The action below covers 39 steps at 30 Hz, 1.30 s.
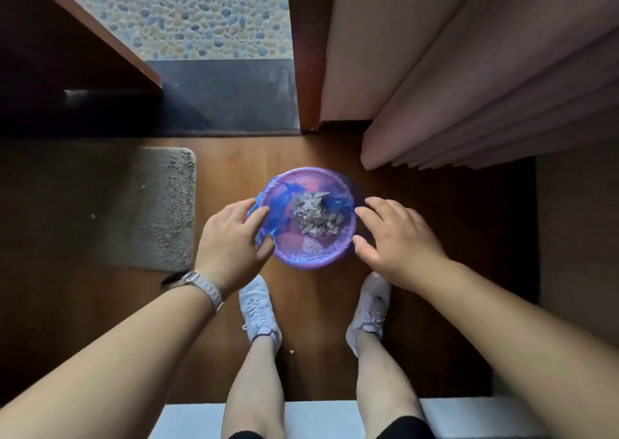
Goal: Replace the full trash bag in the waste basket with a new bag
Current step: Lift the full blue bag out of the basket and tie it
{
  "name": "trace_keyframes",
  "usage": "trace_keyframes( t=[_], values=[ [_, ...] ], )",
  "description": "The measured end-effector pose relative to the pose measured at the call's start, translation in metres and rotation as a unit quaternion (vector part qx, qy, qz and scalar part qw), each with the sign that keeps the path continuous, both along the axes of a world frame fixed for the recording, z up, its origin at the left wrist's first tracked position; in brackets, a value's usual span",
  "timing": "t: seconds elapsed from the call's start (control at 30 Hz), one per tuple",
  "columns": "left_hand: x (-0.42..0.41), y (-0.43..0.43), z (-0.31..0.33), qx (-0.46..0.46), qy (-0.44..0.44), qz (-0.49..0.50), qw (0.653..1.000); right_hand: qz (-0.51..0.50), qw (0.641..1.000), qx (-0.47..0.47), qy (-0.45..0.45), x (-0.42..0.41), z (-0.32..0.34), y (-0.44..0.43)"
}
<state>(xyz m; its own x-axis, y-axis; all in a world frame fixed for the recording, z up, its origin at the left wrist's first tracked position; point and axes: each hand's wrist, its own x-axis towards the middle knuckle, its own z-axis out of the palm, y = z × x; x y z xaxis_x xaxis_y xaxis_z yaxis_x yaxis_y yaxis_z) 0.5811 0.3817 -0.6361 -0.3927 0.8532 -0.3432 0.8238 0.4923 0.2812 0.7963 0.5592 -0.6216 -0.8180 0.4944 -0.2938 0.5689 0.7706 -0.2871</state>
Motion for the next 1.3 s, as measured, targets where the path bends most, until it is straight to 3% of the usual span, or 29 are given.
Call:
trace_keyframes(
  t=[0.2, 0.4, 0.6, 0.9, 1.2, 1.3],
  values=[
    [0.010, -0.009, -0.071, 0.018, 0.021, 0.021, 0.999, -0.032, 0.998, 0.007, -0.055, 0.020, -0.095, -0.003],
    [-0.008, -0.025, -0.150, -0.043, 0.039, 0.109, 0.992, -0.066, 0.991, 0.023, -0.115, 0.031, -0.174, 0.007],
    [-0.023, -0.030, -0.198, -0.072, 0.062, 0.155, 0.983, -0.149, 0.982, 0.028, -0.114, 0.027, -0.229, 0.012],
    [-0.027, -0.040, -0.224, -0.090, 0.008, 0.264, 0.960, -0.277, 0.951, -0.044, -0.133, 0.025, -0.272, 0.024],
    [-0.009, -0.042, -0.209, -0.037, -0.047, 0.308, 0.949, -0.371, 0.914, -0.069, -0.147, 0.020, -0.284, 0.033],
    [-0.005, -0.045, -0.207, -0.011, -0.046, 0.315, 0.948, -0.371, 0.917, -0.091, -0.118, 0.022, -0.291, 0.039]
  ],
)
